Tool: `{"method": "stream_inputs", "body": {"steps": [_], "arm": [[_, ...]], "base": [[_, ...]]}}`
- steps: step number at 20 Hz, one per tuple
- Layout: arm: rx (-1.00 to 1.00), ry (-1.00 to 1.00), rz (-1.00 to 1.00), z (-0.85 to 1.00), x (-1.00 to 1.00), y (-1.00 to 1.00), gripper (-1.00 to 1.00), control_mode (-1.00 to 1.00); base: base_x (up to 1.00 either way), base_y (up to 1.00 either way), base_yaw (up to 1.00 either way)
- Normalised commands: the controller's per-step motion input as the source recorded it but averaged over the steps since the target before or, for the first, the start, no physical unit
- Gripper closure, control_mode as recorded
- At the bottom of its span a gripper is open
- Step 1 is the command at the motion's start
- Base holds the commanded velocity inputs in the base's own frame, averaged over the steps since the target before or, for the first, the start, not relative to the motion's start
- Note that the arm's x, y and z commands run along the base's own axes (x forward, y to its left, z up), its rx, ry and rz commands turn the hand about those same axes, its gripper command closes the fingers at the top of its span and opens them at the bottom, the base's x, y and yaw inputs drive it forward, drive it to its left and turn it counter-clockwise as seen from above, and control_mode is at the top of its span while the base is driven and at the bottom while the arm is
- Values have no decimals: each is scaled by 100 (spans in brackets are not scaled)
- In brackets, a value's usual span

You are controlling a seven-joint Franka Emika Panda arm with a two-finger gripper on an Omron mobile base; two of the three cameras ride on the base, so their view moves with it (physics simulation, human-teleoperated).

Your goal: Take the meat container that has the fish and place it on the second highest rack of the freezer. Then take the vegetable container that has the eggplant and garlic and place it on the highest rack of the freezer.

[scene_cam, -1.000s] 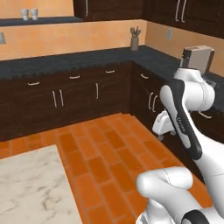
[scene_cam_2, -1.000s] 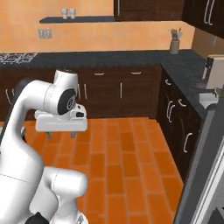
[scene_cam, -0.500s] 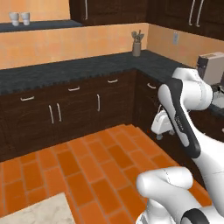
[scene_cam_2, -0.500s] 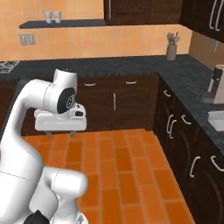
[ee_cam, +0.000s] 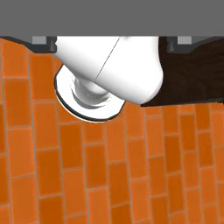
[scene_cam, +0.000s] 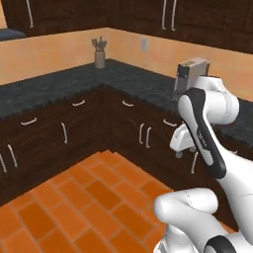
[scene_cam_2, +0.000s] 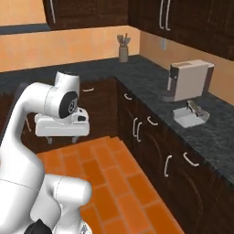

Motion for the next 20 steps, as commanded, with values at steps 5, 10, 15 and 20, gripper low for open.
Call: {"method": "stream_inputs", "body": {"steps": [5,10,15,20], "arm": [[0,0,0,0,0,0,-100,100],[0,0,0,0,0,0,-100,100],[0,0,0,0,0,0,-100,100],[0,0,0,0,0,0,-100,100]], "base": [[29,0,-64],[21,4,-65],[36,26,-67],[27,65,-56]]}}
